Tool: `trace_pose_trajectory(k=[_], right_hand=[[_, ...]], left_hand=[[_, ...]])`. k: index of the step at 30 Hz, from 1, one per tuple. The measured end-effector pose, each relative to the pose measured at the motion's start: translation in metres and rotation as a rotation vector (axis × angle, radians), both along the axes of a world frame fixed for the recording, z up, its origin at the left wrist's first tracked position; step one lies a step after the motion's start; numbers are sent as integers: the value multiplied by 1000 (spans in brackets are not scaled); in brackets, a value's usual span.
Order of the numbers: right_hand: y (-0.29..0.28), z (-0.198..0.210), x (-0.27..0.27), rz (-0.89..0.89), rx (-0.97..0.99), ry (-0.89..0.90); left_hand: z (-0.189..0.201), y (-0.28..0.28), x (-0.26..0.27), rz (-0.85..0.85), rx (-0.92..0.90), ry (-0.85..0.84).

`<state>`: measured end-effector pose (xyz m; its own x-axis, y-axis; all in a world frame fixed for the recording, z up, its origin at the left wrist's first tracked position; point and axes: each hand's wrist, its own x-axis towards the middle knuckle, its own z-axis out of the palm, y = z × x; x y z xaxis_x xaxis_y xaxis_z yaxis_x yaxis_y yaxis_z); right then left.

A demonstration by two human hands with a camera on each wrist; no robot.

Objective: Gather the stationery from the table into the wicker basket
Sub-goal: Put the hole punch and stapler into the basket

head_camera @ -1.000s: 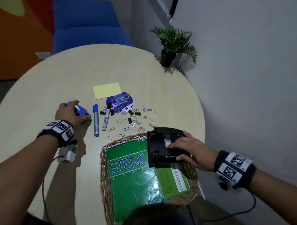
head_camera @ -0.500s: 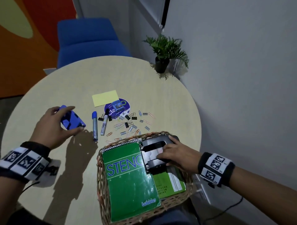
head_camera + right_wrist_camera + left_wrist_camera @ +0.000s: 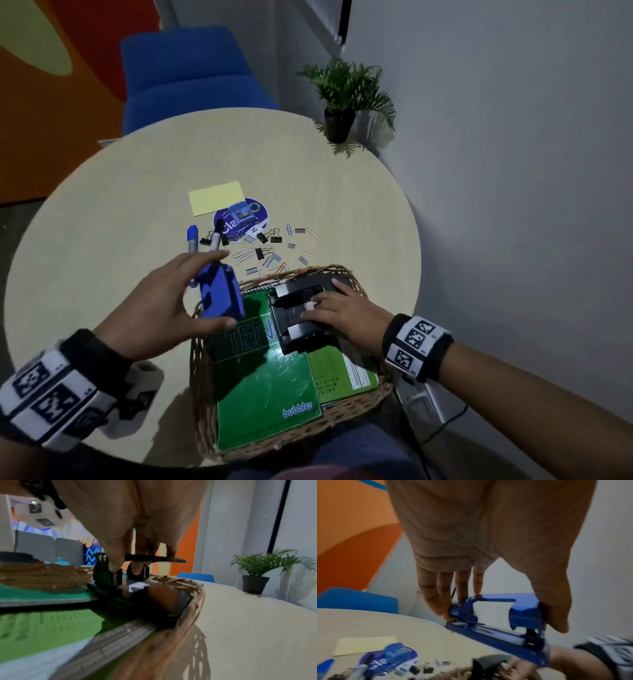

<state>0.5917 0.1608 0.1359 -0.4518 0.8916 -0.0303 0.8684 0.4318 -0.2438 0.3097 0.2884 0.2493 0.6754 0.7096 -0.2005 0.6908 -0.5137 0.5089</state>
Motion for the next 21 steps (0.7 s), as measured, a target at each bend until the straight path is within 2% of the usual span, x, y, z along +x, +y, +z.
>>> trace_pose_trajectory(k=[3,7,10,12,17,19,21], right_hand=[[-5,17,4,-98,-83,173],[-25,62,3,-391,-212,664],[-39,83,-8,-542,-478,990],[-46,81,-13,-583,-595,1046],[-61,56,-7,-711,-619,1158],[-66,48,2,-757,-679,1197],[-68,43,7,-787,-777,1236]], left_hand=[[4,-29,15,-107,-85,37],[0,-63,37,-211,-70,69],[-7,-84,59,-253,-20,61],[-14,-94,76,-295,46,14],[-35,-114,117,-342,147,24],[-38,-113,122,-361,115,55],[-34,-99,117,-308,52,27]])
